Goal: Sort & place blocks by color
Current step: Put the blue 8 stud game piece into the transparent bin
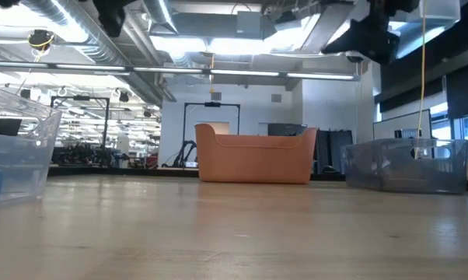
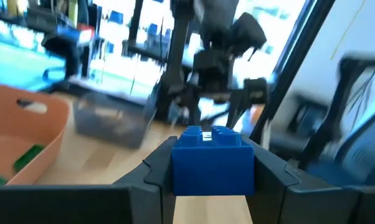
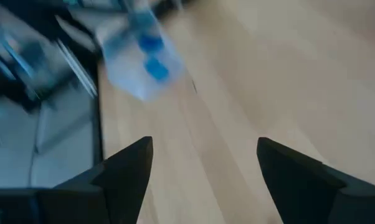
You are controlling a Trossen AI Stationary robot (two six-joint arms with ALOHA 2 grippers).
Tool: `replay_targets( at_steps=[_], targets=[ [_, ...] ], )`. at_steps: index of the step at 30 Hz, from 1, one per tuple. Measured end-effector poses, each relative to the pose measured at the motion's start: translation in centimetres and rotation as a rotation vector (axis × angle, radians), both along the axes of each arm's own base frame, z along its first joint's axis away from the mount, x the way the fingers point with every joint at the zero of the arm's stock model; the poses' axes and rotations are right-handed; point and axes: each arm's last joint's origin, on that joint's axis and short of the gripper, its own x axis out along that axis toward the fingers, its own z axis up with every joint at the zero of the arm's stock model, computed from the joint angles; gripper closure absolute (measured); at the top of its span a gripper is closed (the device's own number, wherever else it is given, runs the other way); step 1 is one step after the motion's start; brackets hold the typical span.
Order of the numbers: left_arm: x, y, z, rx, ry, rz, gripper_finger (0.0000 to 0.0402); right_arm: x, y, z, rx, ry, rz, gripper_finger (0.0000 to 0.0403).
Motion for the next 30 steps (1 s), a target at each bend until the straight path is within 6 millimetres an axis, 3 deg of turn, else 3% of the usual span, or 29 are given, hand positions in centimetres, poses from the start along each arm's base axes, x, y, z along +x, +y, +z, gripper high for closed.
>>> replay_targets(
  at_steps=[8, 19, 30],
  targets=[
    [-2.3, 0.5, -1.6, -0.071, -0.166, 0.057, 0.0273, 0.2, 0.2, 1.1, 0.016, -0.208, -0.012, 0.0115],
    [-2.5, 0.5, -1.5, -0.062, -0.169, 0.044, 0.0273, 0.4, -0.1, 1.2, -0.021, -0.226, -0.056, 0.0115],
    [-2.4, 0.1, -1.8, -0.069, -0.147, -0.088, 0.0273, 0.4, -0.1, 1.2, -0.022, -0.226, -0.058, 0.0115]
  ],
)
